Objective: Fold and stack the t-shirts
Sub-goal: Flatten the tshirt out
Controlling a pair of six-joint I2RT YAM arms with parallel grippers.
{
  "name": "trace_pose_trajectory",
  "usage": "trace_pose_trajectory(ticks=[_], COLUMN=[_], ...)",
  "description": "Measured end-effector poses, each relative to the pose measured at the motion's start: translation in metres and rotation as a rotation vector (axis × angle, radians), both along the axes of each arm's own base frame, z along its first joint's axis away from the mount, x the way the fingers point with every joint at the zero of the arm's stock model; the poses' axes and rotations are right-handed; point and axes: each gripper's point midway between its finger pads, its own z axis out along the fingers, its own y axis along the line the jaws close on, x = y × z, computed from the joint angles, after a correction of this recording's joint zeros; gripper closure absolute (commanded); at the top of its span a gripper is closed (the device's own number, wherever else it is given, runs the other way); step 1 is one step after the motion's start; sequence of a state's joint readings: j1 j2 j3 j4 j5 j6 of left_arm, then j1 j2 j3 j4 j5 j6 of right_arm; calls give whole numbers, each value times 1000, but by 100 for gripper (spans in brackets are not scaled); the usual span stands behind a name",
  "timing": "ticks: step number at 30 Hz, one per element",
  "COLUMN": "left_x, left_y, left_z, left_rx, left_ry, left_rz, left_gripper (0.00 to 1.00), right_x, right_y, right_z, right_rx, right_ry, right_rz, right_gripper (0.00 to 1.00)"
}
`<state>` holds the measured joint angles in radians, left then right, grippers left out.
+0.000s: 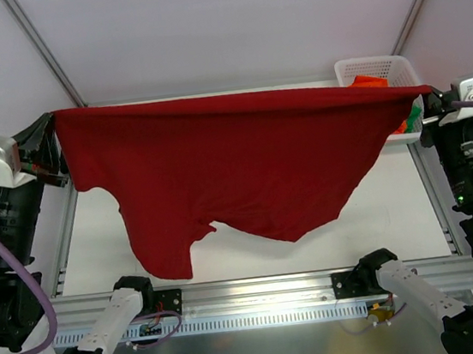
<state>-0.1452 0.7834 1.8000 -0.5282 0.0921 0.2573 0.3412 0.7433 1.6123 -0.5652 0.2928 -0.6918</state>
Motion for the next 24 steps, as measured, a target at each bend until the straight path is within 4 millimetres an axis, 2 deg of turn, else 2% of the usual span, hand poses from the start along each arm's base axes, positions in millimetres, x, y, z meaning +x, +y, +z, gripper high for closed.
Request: trace_pose_trajectory(ticks=[3, 6, 10, 13, 17, 24], left_x=[12, 38, 67, 79, 76, 42], left_y=[2, 5, 12, 18, 24, 33], left_z=[10, 17, 25, 28, 42, 101], left_rx=[-3, 2, 33, 58, 60, 20], left_ry=[-24, -28, -28, -31, -66, -249], left_rz=[22, 60, 130, 179, 211, 243], left_gripper=[100, 100, 100, 100, 100, 100], right_x=[5, 13, 21, 20, 15, -8], right_y=[4, 8, 8, 4, 1, -7], right_z=[5, 15, 37, 53, 71, 131], right_rx=[2, 4, -1, -7, -9, 21], right_ry=[-16, -29, -66, -105, -148, -300], right_rz=[14, 17, 1, -20, -30, -36], right_gripper=[100, 100, 100, 100, 100, 100])
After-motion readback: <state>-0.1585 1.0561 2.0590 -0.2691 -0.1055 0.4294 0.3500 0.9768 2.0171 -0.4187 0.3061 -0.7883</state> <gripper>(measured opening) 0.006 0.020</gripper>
